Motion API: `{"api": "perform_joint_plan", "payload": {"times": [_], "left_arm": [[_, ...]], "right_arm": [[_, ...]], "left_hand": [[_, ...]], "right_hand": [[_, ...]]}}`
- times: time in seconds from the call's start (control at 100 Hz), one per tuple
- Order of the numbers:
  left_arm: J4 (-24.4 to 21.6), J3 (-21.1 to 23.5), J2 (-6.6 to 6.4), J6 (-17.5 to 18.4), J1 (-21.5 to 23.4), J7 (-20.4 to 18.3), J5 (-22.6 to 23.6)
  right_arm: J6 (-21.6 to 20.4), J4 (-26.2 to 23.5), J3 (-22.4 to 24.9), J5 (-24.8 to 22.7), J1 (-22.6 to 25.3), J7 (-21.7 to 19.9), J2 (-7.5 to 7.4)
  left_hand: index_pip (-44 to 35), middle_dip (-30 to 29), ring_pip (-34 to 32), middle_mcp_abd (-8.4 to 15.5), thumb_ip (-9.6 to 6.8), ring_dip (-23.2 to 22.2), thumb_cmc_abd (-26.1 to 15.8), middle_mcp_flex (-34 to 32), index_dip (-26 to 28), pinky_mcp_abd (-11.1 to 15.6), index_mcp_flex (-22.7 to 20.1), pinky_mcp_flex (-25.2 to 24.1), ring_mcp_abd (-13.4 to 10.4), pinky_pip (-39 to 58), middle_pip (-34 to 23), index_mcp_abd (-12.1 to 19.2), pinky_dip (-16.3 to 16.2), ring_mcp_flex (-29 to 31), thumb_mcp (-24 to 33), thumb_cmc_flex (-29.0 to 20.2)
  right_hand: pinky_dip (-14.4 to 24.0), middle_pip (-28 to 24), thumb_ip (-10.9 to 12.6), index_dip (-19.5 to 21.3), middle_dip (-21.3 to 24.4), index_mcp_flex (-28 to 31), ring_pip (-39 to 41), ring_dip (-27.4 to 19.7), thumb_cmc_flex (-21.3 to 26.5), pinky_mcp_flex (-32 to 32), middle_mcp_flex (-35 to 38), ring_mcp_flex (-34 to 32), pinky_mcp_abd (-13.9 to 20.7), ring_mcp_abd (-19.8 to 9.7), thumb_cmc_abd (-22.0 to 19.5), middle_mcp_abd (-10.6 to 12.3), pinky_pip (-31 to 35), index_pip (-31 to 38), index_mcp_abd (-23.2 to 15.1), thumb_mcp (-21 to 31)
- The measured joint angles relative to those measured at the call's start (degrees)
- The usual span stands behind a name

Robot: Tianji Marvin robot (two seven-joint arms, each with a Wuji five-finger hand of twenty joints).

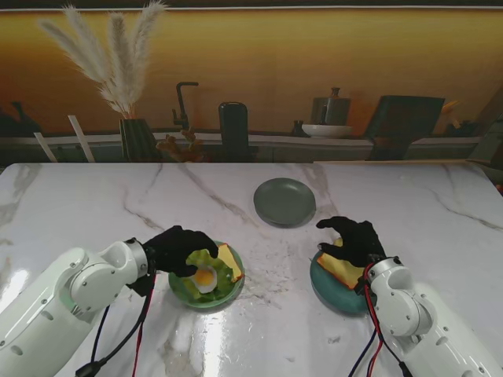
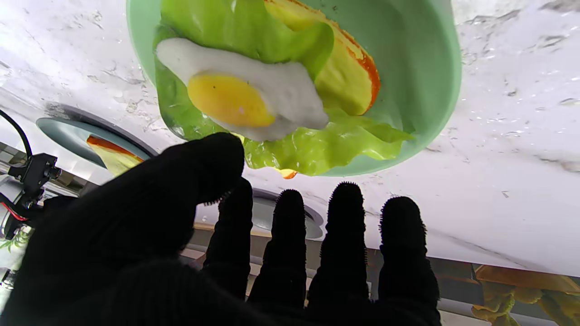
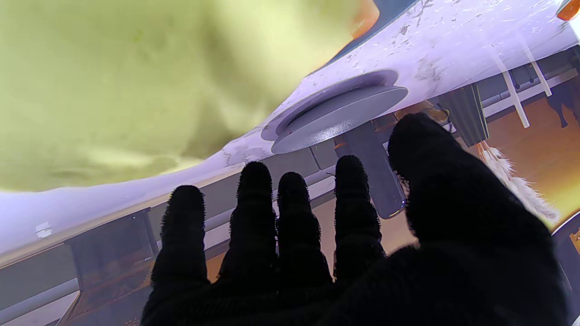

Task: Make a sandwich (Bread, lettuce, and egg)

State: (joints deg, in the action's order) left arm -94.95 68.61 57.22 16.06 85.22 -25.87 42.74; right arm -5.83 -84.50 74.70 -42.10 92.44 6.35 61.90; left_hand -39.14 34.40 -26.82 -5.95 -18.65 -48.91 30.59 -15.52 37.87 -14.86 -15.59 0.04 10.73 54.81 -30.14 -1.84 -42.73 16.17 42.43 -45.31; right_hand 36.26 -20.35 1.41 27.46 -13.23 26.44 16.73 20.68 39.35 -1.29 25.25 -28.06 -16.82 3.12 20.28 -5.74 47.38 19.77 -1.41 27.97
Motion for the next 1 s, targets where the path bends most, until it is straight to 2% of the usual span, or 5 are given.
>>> {"api": "perform_joint_plan", "payload": {"times": [0.21, 0.35, 0.53, 0.77, 1.0], "left_arm": [[-1.7, 3.0, 0.41, -1.2, 2.6, 1.1, -2.4], [-2.6, 5.2, 1.23, -3.7, 4.5, 6.0, -4.8], [-2.2, 6.9, 2.52, -3.4, 5.3, 11.9, -5.6], [-2.1, 8.7, 3.91, -6.2, 7.7, 19.9, -4.4], [-2.1, 9.4, 4.24, -6.5, 8.8, 20.8, -3.5]], "right_arm": [[-0.4, -0.2, 0.5, -0.5, 0.2, 0.2, 0.08], [-1.5, -1.5, 1.9, -2.7, 0.9, -0.2, 0.07], [-4.7, -3.4, 5.2, -8.3, 2.2, -2.7, -0.44], [-5.9, -4.9, 10.0, -14.7, 4.2, -5.6, -1.81], [3.2, -4.9, 10.7, -15.3, 4.7, -5.3, -2.09]], "left_hand": [[5.3, -4.7, 4.6, -1.1, 9.10, 5.1, -5.1, 1.2, -4.1, -0.6, 1.2, -1.5, 0.5, -3.8, 4.7, -0.1, 2.7, -1.0, -16.0, 3.2], [9.8, -10.3, 9.8, -2.9, 9.14, 12.3, -9.3, 2.1, -8.4, -0.7, 1.2, -2.3, 0.7, -9.3, 8.9, -0.2, 8.8, -2.2, -28.1, 3.2], [15.1, -16.4, 14.4, -2.9, 9.14, 20.3, -10.0, 2.9, -14.2, 0.8, 0.9, -3.0, 0.7, -16.0, 12.6, -0.3, 20.5, -3.9, -31.8, 3.2], [14.5, -16.5, 14.6, -2.9, 9.14, 20.4, -10.6, 2.9, -14.2, -0.4, 0.3, -3.6, 0.7, -15.9, 13.0, -0.3, 21.5, -4.0, -31.8, 3.2], [14.3, -16.5, 13.9, -2.9, 9.14, 20.1, -12.0, 2.9, -13.5, -0.8, 0.3, -3.6, 0.7, -14.2, 12.2, -0.3, 20.0, -4.0, -31.9, 3.2]], "right_hand": [[0.0, 0.0, 0.0, 0.0, 0.0, 0.0, -0.5, 0.0, 0.0, 0.0, 0.0, 0.0, 0.0, -0.4, 0.0, 0.0, 0.0, 0.0, 0.0, 0.0], [0.0, 0.0, 0.0, 0.0, 0.0, 0.0, -0.5, 0.0, 0.0, -0.1, 0.0, 0.0, 0.0, -0.6, 0.9, 0.0, 0.0, 0.0, 0.0, 0.0], [0.0, 0.0, 0.0, 0.0, 0.0, 0.0, -0.8, -0.4, -0.6, -0.7, 0.0, 0.5, 0.0, -0.8, 4.2, 0.0, 0.0, 0.0, 0.0, 0.0], [-0.1, 0.0, 0.0, 0.0, 0.0, 0.0, -1.1, -0.4, -0.7, -1.2, -0.1, 0.5, 0.0, -0.9, 5.8, 0.0, 0.0, -0.2, 0.7, 0.0], [-0.1, -0.3, -0.6, -0.7, 0.0, -0.1, -1.1, -0.4, -3.1, -1.6, -0.8, 1.1, 0.0, -0.5, 7.3, -0.7, 0.1, -2.1, 4.2, 0.2]]}}
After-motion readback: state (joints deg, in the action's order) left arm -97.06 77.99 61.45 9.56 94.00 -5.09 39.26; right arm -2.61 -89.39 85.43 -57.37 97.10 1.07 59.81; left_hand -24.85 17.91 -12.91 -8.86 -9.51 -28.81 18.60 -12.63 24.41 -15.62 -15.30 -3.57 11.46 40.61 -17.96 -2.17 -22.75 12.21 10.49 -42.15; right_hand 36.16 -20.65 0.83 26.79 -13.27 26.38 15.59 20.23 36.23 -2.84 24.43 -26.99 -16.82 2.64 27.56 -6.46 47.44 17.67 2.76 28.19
